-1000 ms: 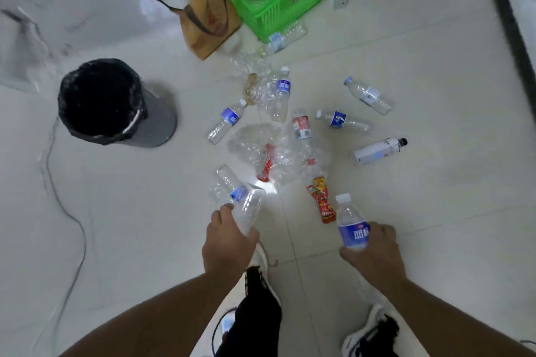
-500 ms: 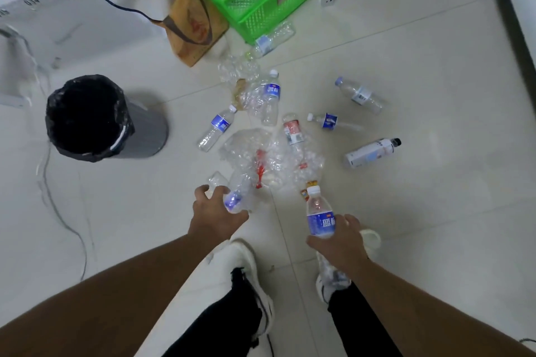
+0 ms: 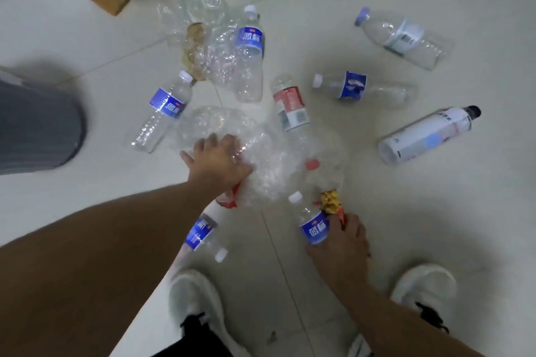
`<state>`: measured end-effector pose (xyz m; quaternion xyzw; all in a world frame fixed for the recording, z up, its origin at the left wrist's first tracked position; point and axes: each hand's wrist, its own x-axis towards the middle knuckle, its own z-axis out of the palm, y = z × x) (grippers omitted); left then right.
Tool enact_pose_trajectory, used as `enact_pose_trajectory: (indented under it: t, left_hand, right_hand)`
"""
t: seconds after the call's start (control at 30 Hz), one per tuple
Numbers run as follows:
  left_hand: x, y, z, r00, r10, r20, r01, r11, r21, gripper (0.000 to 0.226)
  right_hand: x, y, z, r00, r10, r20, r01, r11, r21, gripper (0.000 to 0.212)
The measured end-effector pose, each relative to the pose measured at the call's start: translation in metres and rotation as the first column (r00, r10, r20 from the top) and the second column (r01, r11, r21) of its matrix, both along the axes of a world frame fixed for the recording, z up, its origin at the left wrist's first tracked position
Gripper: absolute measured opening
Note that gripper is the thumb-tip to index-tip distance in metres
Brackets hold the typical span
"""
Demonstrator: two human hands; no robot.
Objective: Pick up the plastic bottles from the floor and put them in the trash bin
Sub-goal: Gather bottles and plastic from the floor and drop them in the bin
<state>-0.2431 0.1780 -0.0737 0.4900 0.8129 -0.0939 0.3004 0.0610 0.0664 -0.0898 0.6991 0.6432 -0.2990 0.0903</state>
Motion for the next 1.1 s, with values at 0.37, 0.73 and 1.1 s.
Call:
enact_pose_trajectory:
  t: [0.37, 0.73, 1.1]
  left_hand:
    - [-0.009, -0.056, 0.132, 0.938, 0.283, 0.2, -0.324, 0.921, 0.215, 0.061]
    - [-0.077, -0.101, 0.383, 0.839, 0.461, 0.287, -0.522, 0.832, 0.189, 0.066]
    - [-0.195, -0.153, 0.502, 0.695, 0.625, 0.357, -0.717, 0.643, 0.27, 0.048]
  right_hand:
    - [0.003, 0.021, 0.142, 0.988, -0.111, -0.111, 0.112, 0.994, 0.001, 0.072]
    - [-0.128, 0.098, 0.398, 0.96, -0.124, -0.252, 0.076, 0.978, -0.193, 0.069]
    - [-0.283, 0.106, 0.519, 0.826, -0.192, -0.531, 0.022, 0.951, -0.309, 0.05]
